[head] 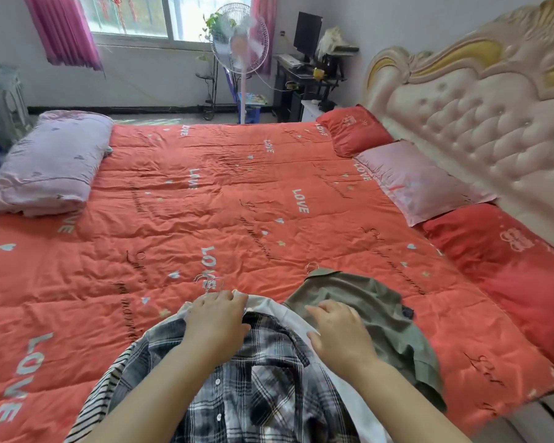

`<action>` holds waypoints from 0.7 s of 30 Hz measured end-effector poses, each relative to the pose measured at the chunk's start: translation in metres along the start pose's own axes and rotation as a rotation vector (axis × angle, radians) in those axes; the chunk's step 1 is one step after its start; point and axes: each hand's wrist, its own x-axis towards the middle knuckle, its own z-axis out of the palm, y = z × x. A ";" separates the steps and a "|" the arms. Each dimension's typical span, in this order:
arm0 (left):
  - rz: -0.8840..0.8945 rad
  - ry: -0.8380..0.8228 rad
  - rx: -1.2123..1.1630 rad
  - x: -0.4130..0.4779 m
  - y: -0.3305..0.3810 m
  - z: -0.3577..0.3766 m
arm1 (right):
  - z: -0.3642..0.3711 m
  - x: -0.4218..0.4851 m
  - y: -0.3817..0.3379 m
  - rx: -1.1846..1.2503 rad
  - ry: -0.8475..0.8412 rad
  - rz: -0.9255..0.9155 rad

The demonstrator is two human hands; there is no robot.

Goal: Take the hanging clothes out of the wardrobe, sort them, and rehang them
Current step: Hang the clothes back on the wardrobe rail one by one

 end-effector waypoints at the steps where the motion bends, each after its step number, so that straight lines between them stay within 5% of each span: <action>1: 0.011 0.001 0.004 0.006 0.007 0.000 | -0.001 0.002 0.007 0.007 0.000 0.010; 8: 0.141 0.059 0.014 0.041 0.044 0.012 | 0.004 0.003 0.050 -0.029 -0.033 0.094; 21: -0.033 0.076 -0.037 0.150 0.111 0.059 | 0.041 0.125 0.182 -0.027 -0.169 -0.044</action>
